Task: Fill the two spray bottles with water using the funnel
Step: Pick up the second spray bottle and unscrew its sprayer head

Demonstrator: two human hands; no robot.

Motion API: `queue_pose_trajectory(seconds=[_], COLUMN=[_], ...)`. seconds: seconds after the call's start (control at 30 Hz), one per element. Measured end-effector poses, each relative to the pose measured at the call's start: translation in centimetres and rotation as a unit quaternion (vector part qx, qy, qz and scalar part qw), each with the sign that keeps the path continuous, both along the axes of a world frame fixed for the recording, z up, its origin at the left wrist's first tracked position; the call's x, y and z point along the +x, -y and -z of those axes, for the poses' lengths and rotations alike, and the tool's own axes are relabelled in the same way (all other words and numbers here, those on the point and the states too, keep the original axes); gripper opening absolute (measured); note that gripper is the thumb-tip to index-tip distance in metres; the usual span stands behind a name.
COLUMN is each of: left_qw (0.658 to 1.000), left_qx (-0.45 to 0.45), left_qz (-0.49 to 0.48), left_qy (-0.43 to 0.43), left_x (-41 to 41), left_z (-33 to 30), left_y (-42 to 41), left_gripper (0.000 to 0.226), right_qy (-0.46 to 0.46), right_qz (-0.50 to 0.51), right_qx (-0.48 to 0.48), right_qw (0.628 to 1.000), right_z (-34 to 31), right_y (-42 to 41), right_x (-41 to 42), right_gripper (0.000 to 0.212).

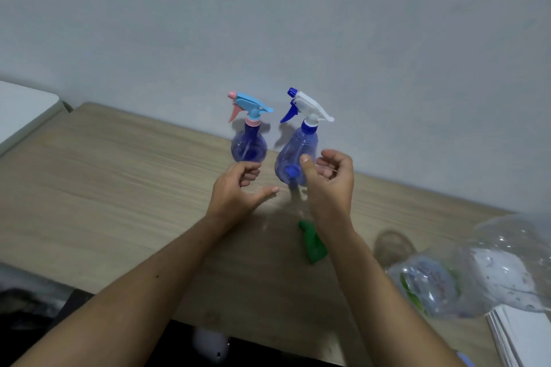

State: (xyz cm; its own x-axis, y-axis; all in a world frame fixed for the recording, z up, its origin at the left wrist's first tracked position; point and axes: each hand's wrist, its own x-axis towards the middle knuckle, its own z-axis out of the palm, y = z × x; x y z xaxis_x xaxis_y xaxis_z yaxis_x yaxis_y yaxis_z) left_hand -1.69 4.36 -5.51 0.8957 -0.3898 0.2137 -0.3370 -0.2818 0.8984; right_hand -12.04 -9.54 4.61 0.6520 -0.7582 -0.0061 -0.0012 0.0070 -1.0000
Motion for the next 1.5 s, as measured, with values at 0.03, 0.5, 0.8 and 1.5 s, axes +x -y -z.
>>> queue_pose_trajectory(seconds=[0.03,0.5,0.8,1.5], left_qw=[1.0,0.998,0.999,0.997], left_qx=[0.01,0.041,0.044,-0.052], left_qz=[-0.012,-0.021,-0.001,0.026], left_qy=[-0.004,-0.046,0.03,-0.057], left_x=[0.4,7.4,8.2,-9.2], left_z=[-0.2,0.0,0.9,-2.5], left_y=[-0.7,-1.4,-1.0,-6.8], left_gripper=[0.073,0.112,0.089,0.093], right_qy=[-0.012,-0.068,-0.046,-0.011], right_qz=[-0.01,-0.14,-0.149,-0.176], right_qx=[-0.001,-0.05,-0.066,-0.007], right_qw=[1.0,0.987,0.986,0.984], right_z=[0.2,1.5,2.4,-2.0], right_y=[-0.8,-2.5,-2.0,-6.2], right_x=[0.1,11.2,13.1,-3.5], right_gripper=[0.029,0.066,0.034,0.025])
